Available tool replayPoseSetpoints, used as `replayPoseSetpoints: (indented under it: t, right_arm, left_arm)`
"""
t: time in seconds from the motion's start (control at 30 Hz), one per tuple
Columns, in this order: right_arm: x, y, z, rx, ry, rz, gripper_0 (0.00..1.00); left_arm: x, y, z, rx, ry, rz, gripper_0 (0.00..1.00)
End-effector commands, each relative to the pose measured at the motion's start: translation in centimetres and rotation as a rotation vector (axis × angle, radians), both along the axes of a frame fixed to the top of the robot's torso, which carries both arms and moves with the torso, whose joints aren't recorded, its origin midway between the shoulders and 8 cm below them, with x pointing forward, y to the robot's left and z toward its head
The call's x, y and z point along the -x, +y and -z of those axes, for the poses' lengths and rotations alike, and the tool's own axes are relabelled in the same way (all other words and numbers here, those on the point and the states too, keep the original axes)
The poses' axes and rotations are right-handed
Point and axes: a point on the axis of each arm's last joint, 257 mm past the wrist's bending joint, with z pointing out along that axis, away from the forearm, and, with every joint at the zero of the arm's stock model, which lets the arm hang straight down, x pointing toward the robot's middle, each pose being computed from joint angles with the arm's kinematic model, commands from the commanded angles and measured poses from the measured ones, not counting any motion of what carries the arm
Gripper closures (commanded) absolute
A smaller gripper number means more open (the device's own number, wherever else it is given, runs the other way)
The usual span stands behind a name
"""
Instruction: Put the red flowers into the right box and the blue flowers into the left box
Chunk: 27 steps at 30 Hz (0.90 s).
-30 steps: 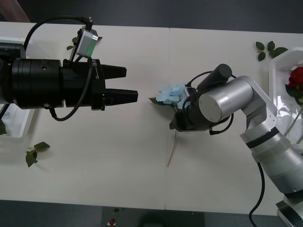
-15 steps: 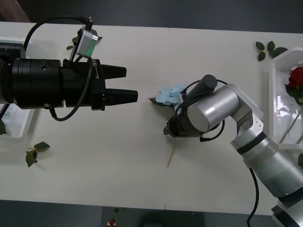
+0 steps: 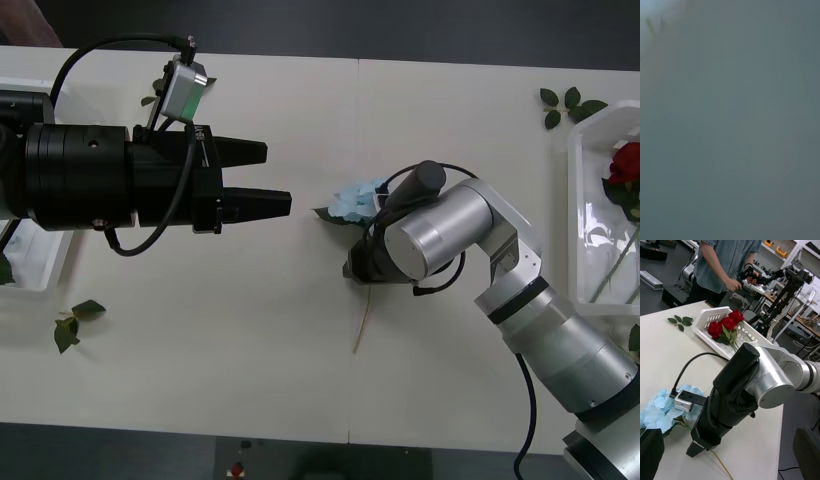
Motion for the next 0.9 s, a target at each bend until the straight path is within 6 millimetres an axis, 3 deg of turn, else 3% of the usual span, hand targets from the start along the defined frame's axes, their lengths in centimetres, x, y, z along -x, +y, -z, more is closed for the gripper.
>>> replayPoseSetpoints:
  t: [0.03,0.37,0.7,0.9]
  right_arm:
    - [-0.4,1.9,-1.1,-0.034,-0.016,0.013,1.0]
    - [-0.8,1.8,-2.2,-0.017,-0.026,0.001,1.0]
    - [-1.0,1.2,-7.3,-0.044,-0.103,-0.056,1.0]
    - [-0.5,0.5,-12.1,-0.11,-0.167,-0.126,1.0]
  left_arm:
    - [0.2,0.1,-1.1,0.002,-0.047,0.01,0.0]
    - [0.2,0.1,-1.1,0.002,-0.047,0.01,0.0]
    - [0.2,0.1,-1.1,0.002,-0.047,0.01,0.0]
    - [0.2,0.1,-1.1,0.002,-0.047,0.01,0.0]
